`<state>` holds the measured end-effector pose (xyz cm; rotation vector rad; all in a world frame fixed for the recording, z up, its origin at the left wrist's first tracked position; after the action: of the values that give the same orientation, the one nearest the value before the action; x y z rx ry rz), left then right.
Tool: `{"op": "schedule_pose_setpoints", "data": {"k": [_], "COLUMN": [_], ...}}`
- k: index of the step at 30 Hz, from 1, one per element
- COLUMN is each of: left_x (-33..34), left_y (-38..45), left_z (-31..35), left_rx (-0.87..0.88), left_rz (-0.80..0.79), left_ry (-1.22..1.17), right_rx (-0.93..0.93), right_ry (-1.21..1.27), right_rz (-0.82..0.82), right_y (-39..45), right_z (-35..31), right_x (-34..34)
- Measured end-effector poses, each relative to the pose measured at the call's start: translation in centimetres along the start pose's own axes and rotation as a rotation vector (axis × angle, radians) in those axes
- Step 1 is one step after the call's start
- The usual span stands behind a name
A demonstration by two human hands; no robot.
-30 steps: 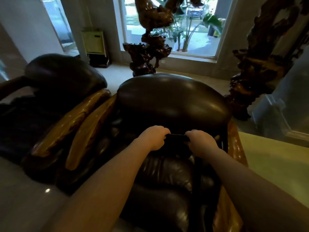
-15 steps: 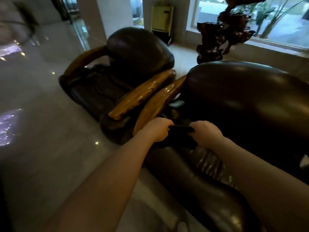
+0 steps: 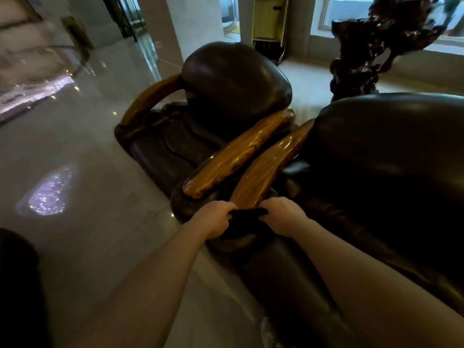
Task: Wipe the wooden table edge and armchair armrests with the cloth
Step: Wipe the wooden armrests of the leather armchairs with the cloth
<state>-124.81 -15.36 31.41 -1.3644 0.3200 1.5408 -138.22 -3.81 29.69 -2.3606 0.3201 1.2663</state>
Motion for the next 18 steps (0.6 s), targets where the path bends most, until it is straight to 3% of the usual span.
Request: {"op": "schedule_pose_setpoints", "data": {"k": [10, 18], "left_x": [-1.1, -2.6], "left_y": [8.0, 14.5], "left_z": [-3.3, -8.3], "left_rx": [0.034, 0.167], "left_rz": [-0.052, -0.09], "left_ry": [-0.095, -0.218], "right_rx": [0.051, 0.232], "right_ry": [0.086, 0.079], "right_rz": [-0.057, -0.027], "right_y": [8.1, 13.8], "right_z": [3.0, 2.0], "right_x": [1.6, 2.8]}}
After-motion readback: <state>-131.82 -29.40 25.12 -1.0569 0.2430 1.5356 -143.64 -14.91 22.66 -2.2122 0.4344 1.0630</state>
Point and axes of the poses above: each hand's wrist, its own y-axis towards the middle knuckle, its own x-axis out of the palm, z = x × y, the point moved 4 cm from there along y, towards the middle knuckle, and after that the axes turned 5 degrees about y, right-handed, at the moved point
